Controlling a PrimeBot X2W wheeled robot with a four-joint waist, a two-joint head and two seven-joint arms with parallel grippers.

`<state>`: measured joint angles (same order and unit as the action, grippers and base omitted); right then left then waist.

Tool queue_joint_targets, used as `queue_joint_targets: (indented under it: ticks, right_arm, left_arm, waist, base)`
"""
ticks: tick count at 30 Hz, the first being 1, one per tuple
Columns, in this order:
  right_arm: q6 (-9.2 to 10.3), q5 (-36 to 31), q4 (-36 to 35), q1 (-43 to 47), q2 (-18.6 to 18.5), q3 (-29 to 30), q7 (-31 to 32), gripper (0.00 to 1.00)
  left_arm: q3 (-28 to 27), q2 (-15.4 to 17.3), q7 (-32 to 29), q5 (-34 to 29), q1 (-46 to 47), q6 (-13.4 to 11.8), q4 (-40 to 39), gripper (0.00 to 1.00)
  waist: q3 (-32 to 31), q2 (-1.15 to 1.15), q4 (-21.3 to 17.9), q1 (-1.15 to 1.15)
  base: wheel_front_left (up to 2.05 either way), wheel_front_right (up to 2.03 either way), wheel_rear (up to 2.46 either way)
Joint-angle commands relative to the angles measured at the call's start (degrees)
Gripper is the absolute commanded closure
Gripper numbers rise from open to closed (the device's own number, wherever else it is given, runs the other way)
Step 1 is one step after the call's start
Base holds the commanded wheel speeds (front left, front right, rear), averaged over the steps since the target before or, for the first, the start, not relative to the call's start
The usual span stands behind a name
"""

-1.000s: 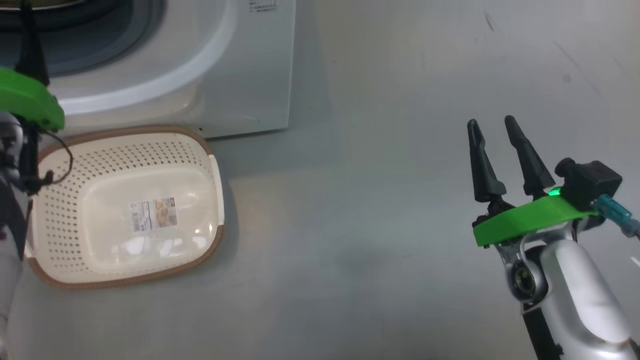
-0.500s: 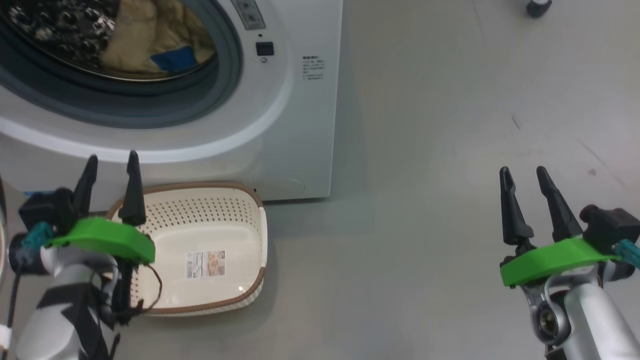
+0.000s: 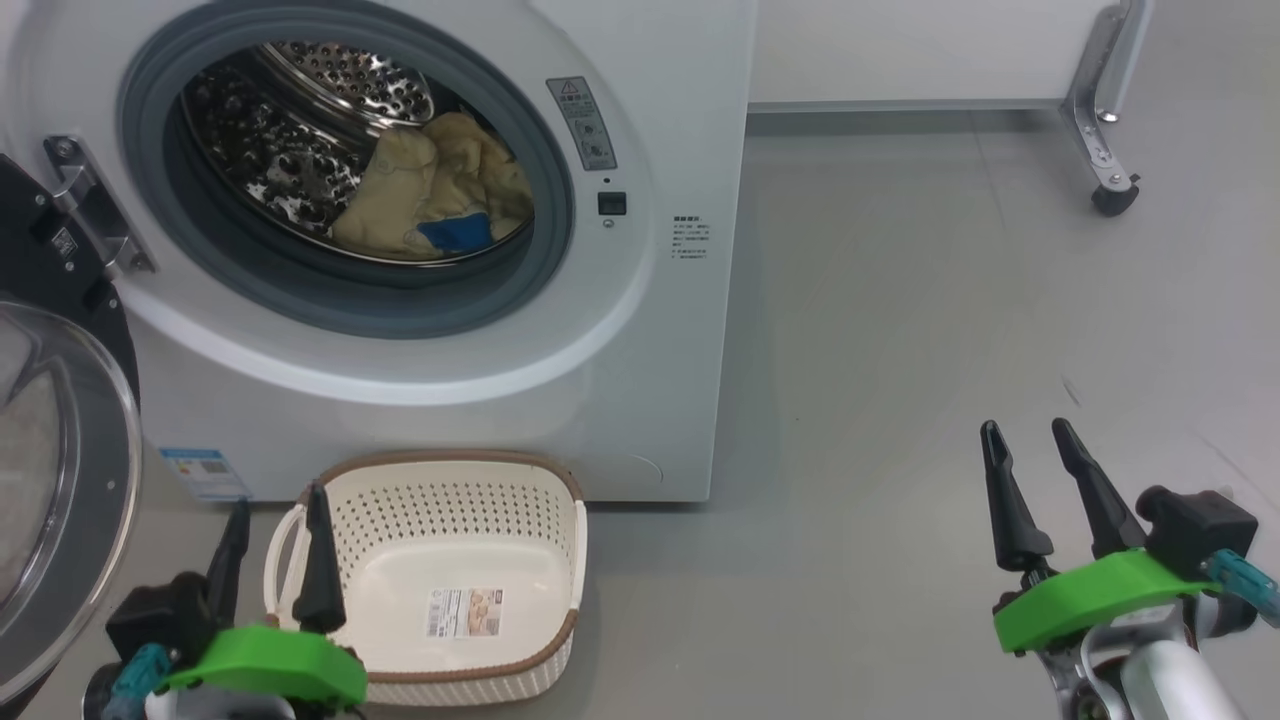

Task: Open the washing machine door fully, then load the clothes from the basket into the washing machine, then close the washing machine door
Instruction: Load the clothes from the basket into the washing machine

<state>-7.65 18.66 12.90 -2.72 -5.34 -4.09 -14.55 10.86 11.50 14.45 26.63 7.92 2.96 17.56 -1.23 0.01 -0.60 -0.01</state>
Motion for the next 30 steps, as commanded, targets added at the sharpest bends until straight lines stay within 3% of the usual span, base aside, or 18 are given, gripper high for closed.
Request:
queue_joint_targets:
  ticks: [1, 11, 30]
  right_arm:
    - [0.16, 0.36, -2.1, -1.29, -1.09, -1.23, -0.17, 0.0]
    - [0.16, 0.75, -2.26, -0.7, -0.06, -1.73, -0.23, 0.0]
    - [0.16, 0.89, -0.95, -1.55, 0.74, -2.52, -0.42, 0.0]
  left_arm:
    - [-2.89, 0.33, 0.54, -1.34, 0.94, -0.48, -2.57, 0.0]
    - [-6.68, -3.32, 0.54, -3.82, -3.71, 0.05, -5.33, 0.0]
    - [-8.66, -6.41, 0.54, -9.55, -4.35, 2.47, -5.22, 0.0]
  waist:
    - [-0.71, -0.01, -0.03, 0.01]
    - [-1.33, -0.01, -1.58, 0.01]
    - [-1.41, -0.01, -3.22, 0.01]
  base:
    - [0.0, 0.0, 0.0]
    - [0.0, 0.0, 0.0]
    - [0.0, 0.0, 0.0]
